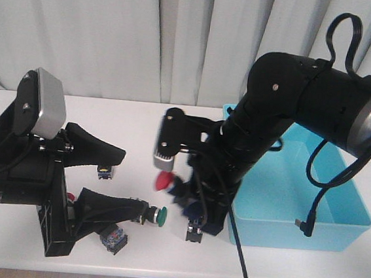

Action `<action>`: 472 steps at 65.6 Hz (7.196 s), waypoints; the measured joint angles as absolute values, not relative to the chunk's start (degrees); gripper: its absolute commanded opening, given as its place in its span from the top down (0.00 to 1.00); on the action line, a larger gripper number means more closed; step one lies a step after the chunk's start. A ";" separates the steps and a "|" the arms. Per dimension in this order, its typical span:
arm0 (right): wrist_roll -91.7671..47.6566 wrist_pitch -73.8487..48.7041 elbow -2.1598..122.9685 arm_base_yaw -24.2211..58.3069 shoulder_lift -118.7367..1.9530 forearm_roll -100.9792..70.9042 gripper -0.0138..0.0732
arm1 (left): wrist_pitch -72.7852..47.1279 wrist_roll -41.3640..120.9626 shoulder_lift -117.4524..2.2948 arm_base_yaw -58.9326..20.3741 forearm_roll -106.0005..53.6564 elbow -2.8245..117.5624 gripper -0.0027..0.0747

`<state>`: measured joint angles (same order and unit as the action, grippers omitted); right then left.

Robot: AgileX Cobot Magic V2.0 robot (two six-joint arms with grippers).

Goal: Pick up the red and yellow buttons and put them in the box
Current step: 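Carry the red button with the right gripper into the blue box, release, then raise the open right gripper out of the box, then lower the left gripper onto the yellow-capped button and close on it, then lift the yellow button with the left gripper toward the table center, then grasp the yellow button from the left gripper with the right gripper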

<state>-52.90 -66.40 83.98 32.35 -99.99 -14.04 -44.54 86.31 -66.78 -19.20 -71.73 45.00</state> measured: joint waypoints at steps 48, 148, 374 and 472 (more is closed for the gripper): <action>-1.53 -63.37 84.04 2.46 -107.44 -3.91 0.62 | -44.54 86.31 -66.78 -19.20 -71.80 45.00 0.25; -4.60 -54.35 80.47 14.29 -96.54 -4.35 0.44 | -44.54 86.31 -66.78 -19.20 -71.80 45.00 0.25; -2.24 -37.07 43.04 32.13 -55.71 -1.27 0.49 | -42.16 2.08 -95.04 -19.20 0.00 75.15 0.84; -55.60 -27.99 43.04 32.13 -71.80 -29.44 0.20 | -49.83 64.36 -81.34 -19.24 -71.53 52.98 0.83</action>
<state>-55.60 -27.99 43.04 32.13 -71.80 -29.44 -49.83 64.36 -81.34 -19.24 -71.53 52.98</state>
